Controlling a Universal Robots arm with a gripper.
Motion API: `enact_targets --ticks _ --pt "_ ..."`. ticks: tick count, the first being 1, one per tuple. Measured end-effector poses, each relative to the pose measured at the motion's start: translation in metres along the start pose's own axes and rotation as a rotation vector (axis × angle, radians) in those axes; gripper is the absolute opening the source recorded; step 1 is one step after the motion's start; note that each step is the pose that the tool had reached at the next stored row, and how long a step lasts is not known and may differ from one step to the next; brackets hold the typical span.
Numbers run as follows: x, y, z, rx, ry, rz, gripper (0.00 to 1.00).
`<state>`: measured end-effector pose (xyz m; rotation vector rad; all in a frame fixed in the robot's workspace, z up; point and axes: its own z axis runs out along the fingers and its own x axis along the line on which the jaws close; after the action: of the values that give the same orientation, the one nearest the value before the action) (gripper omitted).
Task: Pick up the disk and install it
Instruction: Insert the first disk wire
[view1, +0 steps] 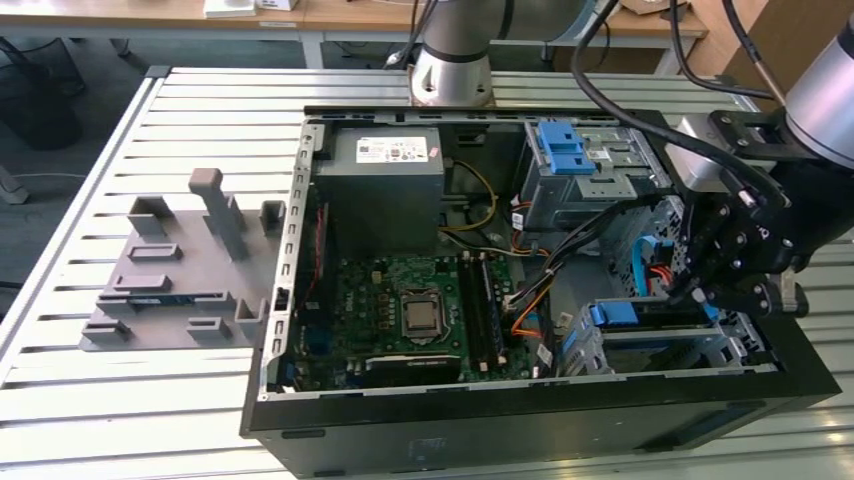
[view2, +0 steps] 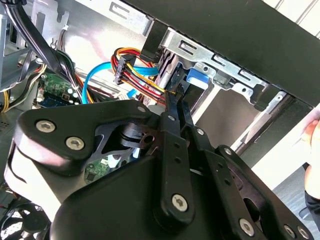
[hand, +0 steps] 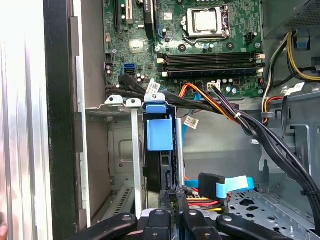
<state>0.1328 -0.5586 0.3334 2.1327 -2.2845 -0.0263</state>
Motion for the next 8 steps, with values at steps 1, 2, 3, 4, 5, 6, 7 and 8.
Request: enact_targets --ticks 1,2,3,4,5,6,7,8 --pt "0.0000 0.0000 0.0003 -0.0001 0.0000 0.000 0.16" --pt "0.0001 0.0000 0.0008 -0.0003 -0.0003 0.000 0.16" --pt "0.0001 0.0000 0.0015 -0.0006 -0.0009 0.000 0.16" --pt "0.0001 0.0000 0.0019 -0.0008 -0.0009 0.000 0.16" --pt "0.0001 -0.0001 0.0025 -0.0012 -0.0013 0.000 0.16" --pt "0.0001 -0.0002 0.0031 -0.0016 -0.0017 0.000 0.16" --pt "0.0001 -0.0003 0.0035 -0.0020 -0.0016 0.000 0.16" --pt "0.0001 -0.0003 0.0035 -0.0022 -0.0015 0.000 0.16"
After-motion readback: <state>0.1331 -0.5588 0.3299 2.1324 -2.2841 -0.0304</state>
